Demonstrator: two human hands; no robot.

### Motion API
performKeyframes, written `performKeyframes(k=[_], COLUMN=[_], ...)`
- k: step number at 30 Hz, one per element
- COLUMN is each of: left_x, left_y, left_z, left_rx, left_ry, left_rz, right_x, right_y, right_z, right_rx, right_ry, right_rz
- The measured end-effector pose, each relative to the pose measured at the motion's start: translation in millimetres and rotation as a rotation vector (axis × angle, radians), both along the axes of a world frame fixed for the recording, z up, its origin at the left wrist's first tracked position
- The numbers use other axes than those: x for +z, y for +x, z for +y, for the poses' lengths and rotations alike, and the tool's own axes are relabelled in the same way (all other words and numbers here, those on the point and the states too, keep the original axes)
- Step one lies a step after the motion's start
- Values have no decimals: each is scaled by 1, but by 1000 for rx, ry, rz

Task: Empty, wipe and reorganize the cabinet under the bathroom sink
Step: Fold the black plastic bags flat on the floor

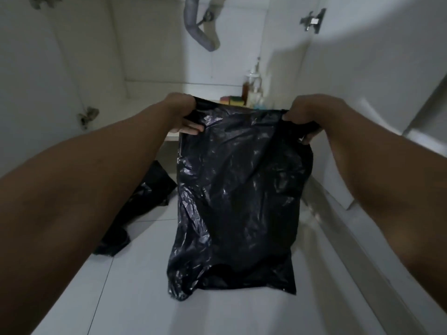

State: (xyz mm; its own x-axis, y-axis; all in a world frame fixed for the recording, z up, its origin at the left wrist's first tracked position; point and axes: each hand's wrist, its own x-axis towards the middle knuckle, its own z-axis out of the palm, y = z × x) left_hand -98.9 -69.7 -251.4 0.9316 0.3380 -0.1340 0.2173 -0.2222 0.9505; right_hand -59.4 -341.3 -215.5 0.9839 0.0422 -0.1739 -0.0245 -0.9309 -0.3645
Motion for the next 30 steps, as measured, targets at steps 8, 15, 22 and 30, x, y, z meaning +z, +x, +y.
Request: performKeyframes(k=[8, 15, 22, 30], left_x=[-13, -35, -50, -84], left_y=[32, 58, 83, 67], left_z=[-20, -23, -18, -19], left_rx=[28, 88, 316, 92], left_ry=[83, 200, 323, 573], left_rz=[-166, -284, -690, -963], right_x=[-34, -53, -77, -95], right_y=[22, 49, 77, 75], right_z=[-19, -13, -7, -5], right_rx=[-276, -218, -38, 319], right_ry=[944, 1187, 927, 805], right_rz=[133, -245, -734, -1120])
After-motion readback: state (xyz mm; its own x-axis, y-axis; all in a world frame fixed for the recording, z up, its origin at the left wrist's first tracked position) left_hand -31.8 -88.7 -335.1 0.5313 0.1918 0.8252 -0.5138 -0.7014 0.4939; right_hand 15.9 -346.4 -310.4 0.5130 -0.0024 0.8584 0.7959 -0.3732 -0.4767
